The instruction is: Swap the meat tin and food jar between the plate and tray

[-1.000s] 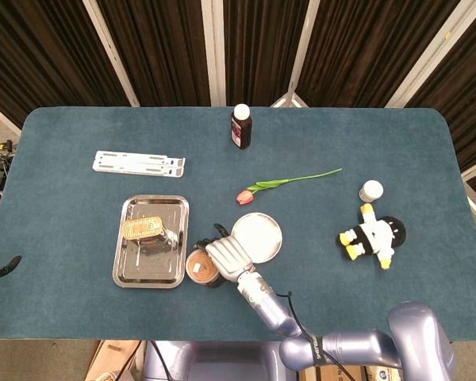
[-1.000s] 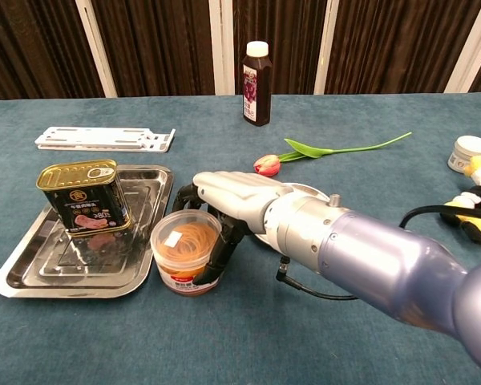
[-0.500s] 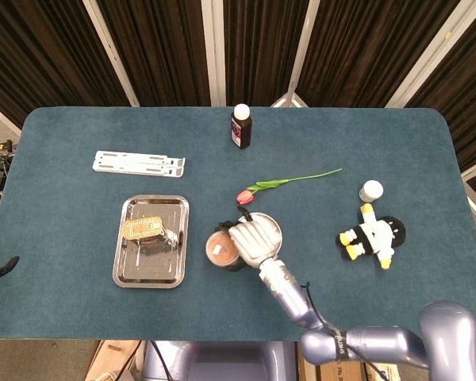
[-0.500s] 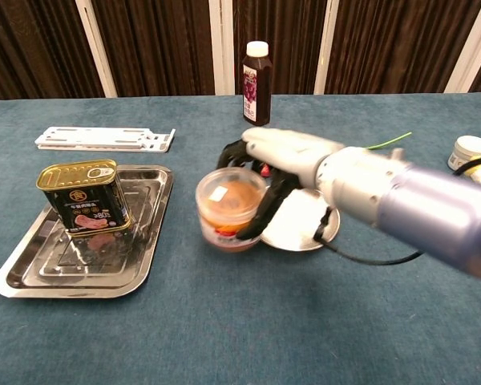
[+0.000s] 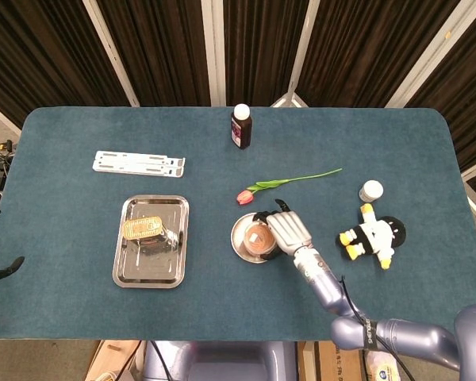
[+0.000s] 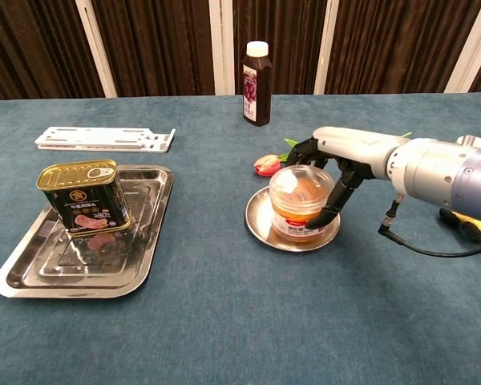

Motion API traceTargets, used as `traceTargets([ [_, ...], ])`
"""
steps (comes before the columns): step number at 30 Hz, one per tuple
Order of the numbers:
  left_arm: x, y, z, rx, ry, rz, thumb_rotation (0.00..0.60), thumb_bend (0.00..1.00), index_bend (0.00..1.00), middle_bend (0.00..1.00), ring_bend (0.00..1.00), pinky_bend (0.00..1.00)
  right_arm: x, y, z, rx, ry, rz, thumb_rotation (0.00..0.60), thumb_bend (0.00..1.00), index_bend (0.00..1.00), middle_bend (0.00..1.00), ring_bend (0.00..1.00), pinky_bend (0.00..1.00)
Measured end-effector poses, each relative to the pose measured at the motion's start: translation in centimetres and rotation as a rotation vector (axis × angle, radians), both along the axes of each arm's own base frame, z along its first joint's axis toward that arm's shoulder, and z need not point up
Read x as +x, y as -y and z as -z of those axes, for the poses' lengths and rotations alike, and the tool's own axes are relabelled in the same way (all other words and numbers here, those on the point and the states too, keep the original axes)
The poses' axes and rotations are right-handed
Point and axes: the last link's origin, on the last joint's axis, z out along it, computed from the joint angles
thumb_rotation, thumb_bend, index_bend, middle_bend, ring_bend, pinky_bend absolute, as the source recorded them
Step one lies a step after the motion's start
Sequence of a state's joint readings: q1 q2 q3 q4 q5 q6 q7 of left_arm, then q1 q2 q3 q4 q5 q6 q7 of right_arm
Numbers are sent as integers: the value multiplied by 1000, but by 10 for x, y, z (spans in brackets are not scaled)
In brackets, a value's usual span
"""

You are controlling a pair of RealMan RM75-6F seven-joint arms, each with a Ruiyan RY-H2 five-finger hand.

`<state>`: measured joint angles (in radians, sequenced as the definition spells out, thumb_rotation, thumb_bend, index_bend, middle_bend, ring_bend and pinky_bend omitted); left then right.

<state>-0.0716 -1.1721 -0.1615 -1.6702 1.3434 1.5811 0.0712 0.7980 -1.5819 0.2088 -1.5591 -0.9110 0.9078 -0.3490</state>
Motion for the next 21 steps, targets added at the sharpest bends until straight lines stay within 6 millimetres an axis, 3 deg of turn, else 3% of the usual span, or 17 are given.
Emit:
traceTargets([
  [4,0,-1,1,2,-6,-5,600,156,216,55,0,103,-6,5,0,-11,-9,7,600,57,74,101,69,0],
  [7,0,-1,2,4,-9,-12,600,155,216,55,0,103,-11,9,0,-30,-27,9,600,10,0,1,0,0],
  [14,0,-2,3,-3,-15,-11,600,155,216,54,0,103,-11,9,-16,-59,-22,18,600,0,0,0,0,0],
  [17,0,-2,4,-20,-17,-15,600,156,216,55,0,103,-16,7,-35,-90,-37,18,600,0,0,0,0,0],
  [21,-1,0,5,-53,-25,-29,600,155,216,54,0,103,-42,-5,-75,-192,-91,33,600,0,0,0,0,0],
])
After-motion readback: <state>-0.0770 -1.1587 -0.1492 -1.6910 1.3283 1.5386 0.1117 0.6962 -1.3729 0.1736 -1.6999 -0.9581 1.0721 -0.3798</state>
